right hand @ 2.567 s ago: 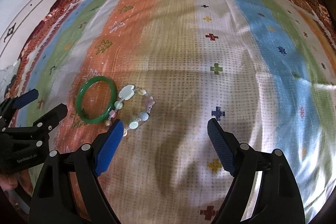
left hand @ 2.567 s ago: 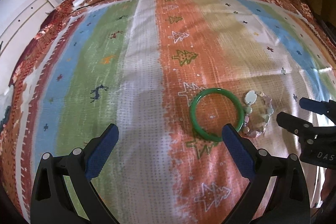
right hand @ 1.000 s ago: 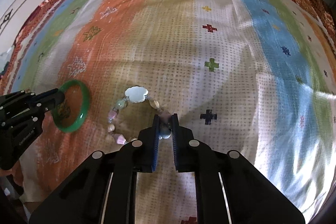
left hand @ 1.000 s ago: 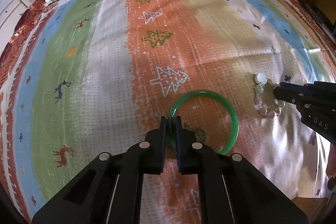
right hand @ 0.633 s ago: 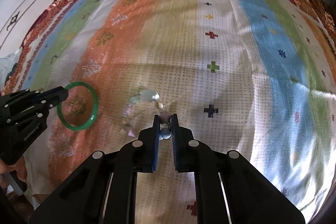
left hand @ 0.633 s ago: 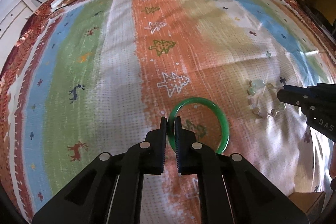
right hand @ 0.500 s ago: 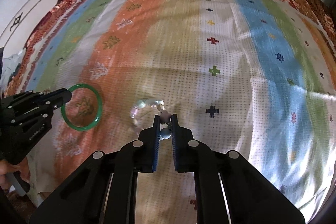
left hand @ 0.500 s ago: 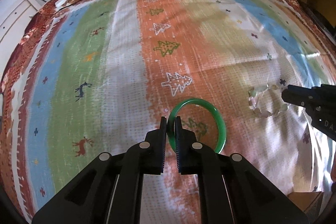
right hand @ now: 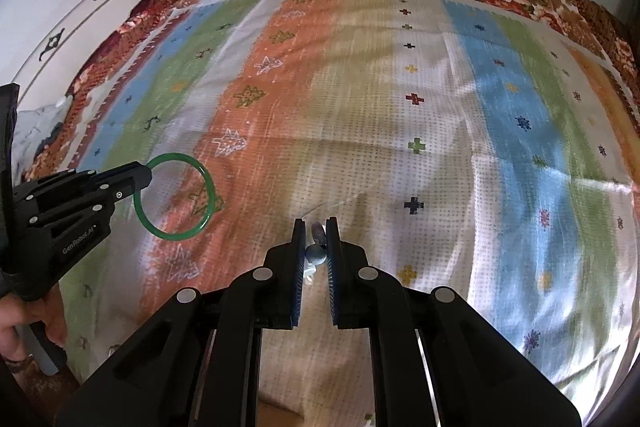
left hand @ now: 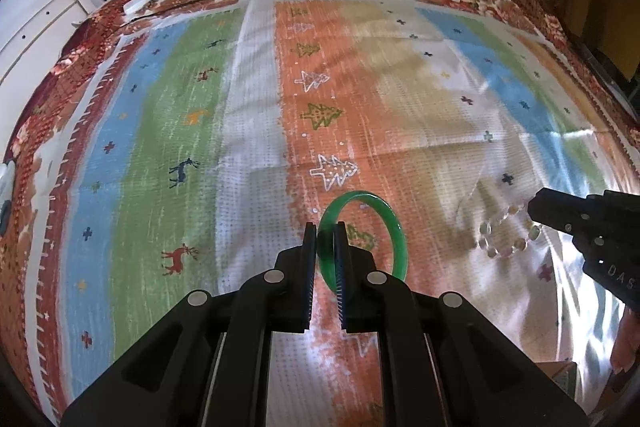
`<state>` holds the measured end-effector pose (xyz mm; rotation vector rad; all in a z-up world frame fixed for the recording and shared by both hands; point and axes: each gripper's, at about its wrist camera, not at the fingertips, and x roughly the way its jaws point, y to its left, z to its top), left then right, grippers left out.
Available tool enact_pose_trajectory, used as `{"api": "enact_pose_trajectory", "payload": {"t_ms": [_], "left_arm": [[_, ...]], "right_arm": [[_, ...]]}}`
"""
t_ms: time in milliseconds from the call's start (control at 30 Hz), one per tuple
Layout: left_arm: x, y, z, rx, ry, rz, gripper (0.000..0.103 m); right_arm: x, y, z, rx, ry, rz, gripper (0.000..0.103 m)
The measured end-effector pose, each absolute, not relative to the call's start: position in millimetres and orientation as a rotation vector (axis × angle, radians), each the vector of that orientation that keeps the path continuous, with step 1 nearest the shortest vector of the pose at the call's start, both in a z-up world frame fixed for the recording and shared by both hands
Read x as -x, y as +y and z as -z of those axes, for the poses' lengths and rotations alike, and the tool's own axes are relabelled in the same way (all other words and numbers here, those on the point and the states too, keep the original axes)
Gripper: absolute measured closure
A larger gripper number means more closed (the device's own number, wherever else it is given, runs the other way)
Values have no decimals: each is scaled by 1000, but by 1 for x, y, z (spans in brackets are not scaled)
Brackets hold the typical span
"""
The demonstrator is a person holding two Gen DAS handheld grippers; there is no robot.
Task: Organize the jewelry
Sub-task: 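Lift the green bangle and white-pink bracelet and carry them over the tin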
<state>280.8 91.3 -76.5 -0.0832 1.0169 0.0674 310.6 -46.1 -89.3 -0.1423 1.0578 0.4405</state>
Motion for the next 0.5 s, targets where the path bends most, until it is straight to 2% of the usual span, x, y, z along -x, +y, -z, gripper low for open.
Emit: {"api": "enact_pose_trajectory", "payload": {"t_ms": [500], "left_arm": [[-252,79,51,121,976,-54,94]], "right_arm": [[-272,-53,60,146,988,-446,92]]}}
